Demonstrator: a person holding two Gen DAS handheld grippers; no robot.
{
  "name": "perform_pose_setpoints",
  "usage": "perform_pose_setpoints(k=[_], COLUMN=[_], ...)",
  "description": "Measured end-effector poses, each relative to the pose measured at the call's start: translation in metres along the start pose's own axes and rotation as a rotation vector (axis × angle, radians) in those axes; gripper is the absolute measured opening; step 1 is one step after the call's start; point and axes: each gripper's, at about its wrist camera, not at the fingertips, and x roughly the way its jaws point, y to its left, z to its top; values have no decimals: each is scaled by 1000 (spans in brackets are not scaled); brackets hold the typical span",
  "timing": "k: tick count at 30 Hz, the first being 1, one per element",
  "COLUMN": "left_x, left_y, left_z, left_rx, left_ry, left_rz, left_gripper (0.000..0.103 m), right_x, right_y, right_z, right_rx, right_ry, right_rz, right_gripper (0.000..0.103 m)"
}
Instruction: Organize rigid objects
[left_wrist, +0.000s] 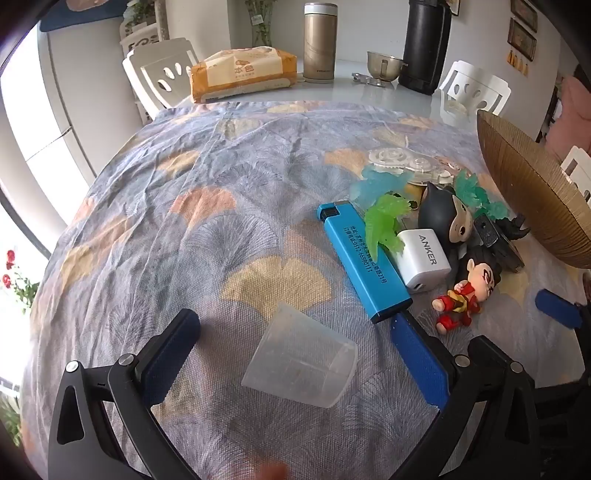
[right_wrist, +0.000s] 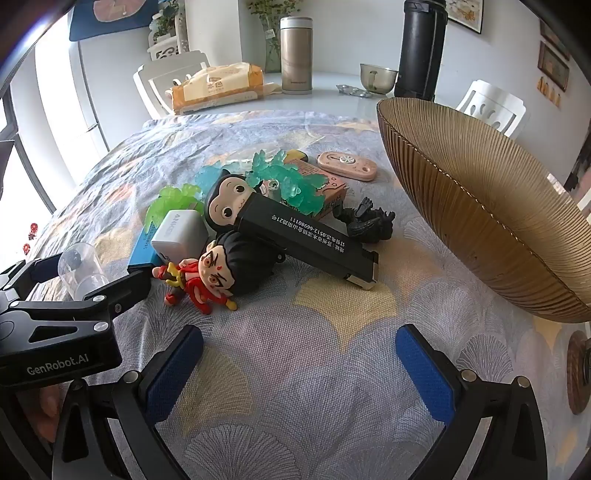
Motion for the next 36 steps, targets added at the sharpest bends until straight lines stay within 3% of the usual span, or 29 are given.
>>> perform_pose_setpoints(k=[6,10,13,14,18,22,24,26,28,30,32,36], left_x=[-3,-4,-8,-14,-71,-127,-136,-135,-132,-129,-121,-99], left_y=[0,1,4,5,18,44,56,58,54,46,41,34], left_z=[0,-1,-3,-5,-15,-20,-24,-24,-28,-27,-29,-34], left_rx=[-45,-6,-3,-7,-9,-29,-41,-48,-14,13,-2,-20], left_ry=[39,70,89,65,-199,-440,-471,-482,-498,-514,-515,-486], left_rz=[21,-14,-16,-31,-34,-45,-51,-42,-30,-61,-109,-101], left_gripper=[103,103,102,102,102,103,103,103,103,103,103,103], right_x=[15,11,8,8,-9,-75,-95,-102,-94,-88,-85,-71], right_y=[5,10,20,20,17,26,29,29,34,40,41,41], right_z=[-1,-6,-8,-9,-18,-32,-37,-41,-39,-38,-35,-34], right_rx=[43,53,62,57,27,-42,-52,-46,-68,-92,-89,-54], right_ry=[4,81,47,50,-6,-311,-383,-407,-382,-374,-395,-367], right_rz=[-15,-48,-74,-71,-37,-89,-106,-68,-64,-112,-137,-150], right_gripper=[103,103,103,103,103,103,103,103,103,103,103,103])
